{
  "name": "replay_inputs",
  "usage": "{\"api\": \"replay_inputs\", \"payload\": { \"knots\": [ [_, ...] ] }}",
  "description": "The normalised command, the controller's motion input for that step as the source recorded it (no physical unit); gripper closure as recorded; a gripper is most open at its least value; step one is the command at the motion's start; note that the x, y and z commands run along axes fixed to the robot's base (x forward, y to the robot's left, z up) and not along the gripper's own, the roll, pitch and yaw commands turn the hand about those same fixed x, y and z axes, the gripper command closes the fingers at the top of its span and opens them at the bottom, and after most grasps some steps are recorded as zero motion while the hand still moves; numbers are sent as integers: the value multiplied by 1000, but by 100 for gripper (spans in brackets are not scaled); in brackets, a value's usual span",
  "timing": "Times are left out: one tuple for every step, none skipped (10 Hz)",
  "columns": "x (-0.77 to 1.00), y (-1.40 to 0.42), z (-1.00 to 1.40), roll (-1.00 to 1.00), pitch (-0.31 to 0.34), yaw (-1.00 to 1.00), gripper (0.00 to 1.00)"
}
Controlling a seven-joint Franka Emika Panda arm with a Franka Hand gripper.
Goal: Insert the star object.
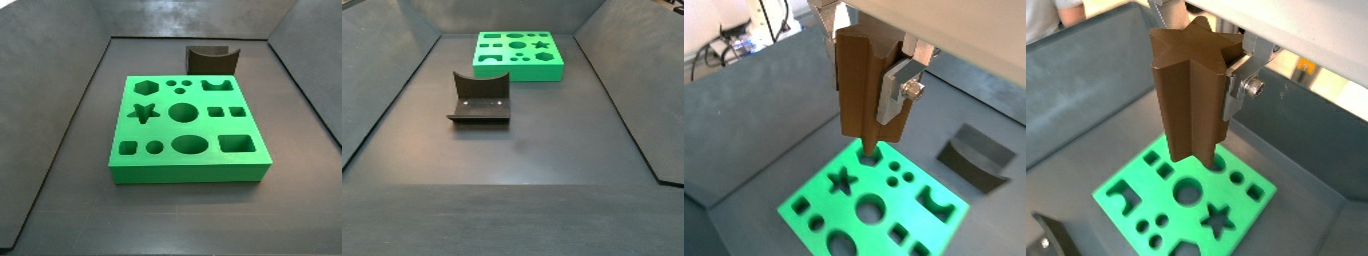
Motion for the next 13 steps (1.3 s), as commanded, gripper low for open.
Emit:
{"api": "replay_inputs", "payload": {
  "knots": [
    [-509, 0, -1000, 24, -39, -94, 100],
    [-414, -11, -1000, 20, -40, -229, 100],
    [-383, -74, -1000, 4, -36, -300, 100],
    [-406, -57, -1000, 0, -34, -257, 100],
    [-366, 0, -1000, 0, -47, -103, 100],
    [-180, -40, -1000, 19, -44, -89, 100],
    [-43, -180, -1000, 44, -71, -266, 100],
    [206, -60, -1000, 29, -11, -757, 100],
    [140, 9, -929, -6, 0, -934, 100],
    [317, 91, -889, -67, 0, -837, 100],
    [369, 123, -766, -76, 0, -791, 100],
    [260, 143, -609, -91, 0, -743, 100],
    [137, 129, -494, -101, 0, -731, 100]
  ]
}}
